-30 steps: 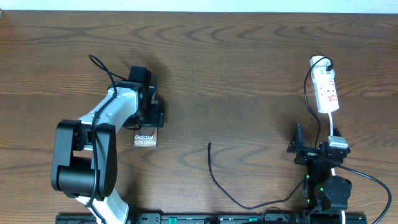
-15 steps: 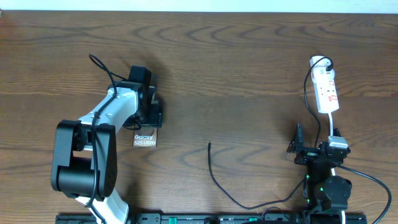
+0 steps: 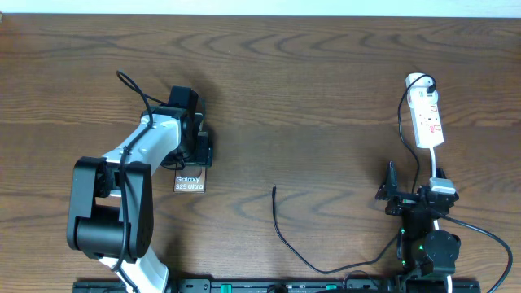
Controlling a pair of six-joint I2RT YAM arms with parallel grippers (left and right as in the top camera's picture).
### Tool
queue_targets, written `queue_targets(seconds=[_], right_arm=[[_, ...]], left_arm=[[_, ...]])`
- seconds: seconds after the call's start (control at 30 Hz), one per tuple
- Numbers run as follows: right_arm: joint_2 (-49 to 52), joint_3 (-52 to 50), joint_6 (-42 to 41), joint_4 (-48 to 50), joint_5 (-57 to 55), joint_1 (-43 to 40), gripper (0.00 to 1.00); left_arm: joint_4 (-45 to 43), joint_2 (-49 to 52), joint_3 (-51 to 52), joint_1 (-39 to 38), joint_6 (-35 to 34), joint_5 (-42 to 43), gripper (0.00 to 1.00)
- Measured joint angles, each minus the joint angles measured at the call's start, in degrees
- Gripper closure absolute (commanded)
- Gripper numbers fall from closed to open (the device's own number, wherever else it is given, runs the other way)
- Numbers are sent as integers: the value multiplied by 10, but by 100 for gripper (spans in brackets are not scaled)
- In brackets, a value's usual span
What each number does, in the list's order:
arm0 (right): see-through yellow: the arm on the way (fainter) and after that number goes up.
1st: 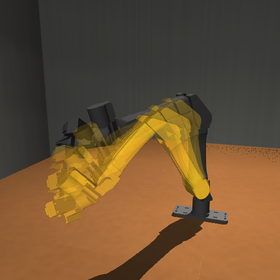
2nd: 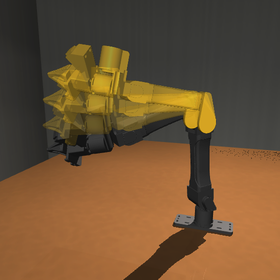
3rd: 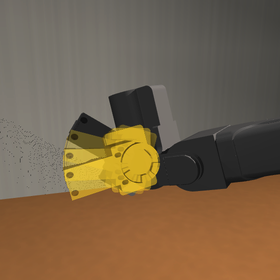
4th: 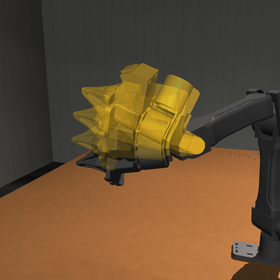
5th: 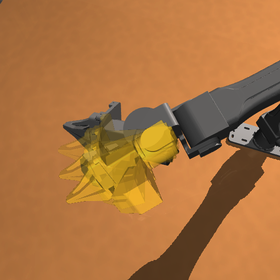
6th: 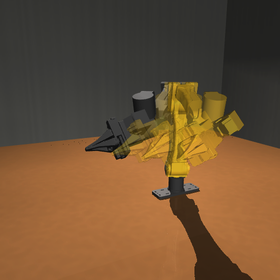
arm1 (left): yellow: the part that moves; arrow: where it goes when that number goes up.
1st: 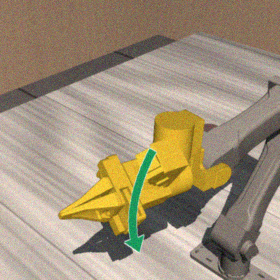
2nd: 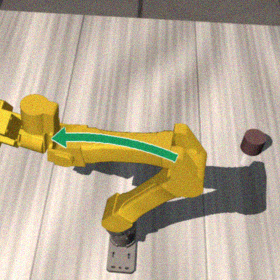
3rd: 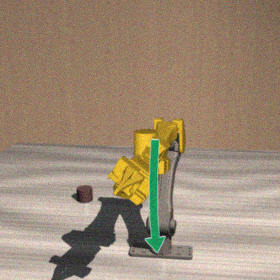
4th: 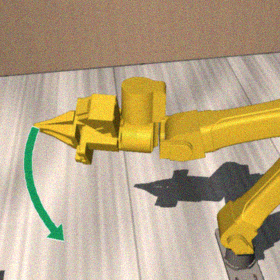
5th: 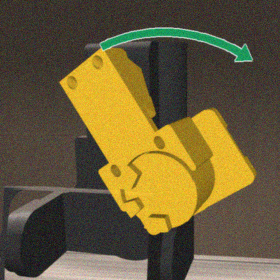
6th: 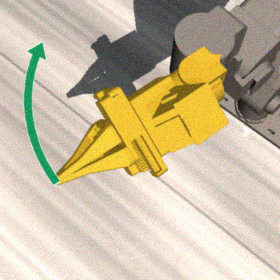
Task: Plug charger to phone and switch on socket
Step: 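Lower the left gripper onto the phone and close on its edges, then lift the phone with the left gripper and raise it upright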
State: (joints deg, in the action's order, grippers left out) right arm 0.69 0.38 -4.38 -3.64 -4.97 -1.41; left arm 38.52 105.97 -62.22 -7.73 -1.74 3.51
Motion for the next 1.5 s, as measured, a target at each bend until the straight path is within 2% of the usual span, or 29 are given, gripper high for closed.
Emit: queue_targets(seconds=[0.3,0.53,0.77,0.93,1.13,1.23,1.27,1.5], right_arm=[[0,0,0,0,0,0,1],[0,0,0,0,0,0,1],[0,0,0,0,0,0,1],[0,0,0,0,0,0,1],[0,0,0,0,0,0,1],[0,0,0,0,0,0,1],[0,0,0,0,0,0,1],[0,0,0,0,0,0,1]], left_arm=[[30,-5,-17,0,0,-5,93],[30,-116,-37,0,0,18,93],[30,-153,-38,0,-13,173,93],[25,-153,-38,0,-55,285,93],[-51,-153,-38,0,-160,436,93],[-121,-153,-38,0,-265,517,93],[-134,-153,-38,0,-285,529,92],[-288,-153,-39,1,-543,645,93]])
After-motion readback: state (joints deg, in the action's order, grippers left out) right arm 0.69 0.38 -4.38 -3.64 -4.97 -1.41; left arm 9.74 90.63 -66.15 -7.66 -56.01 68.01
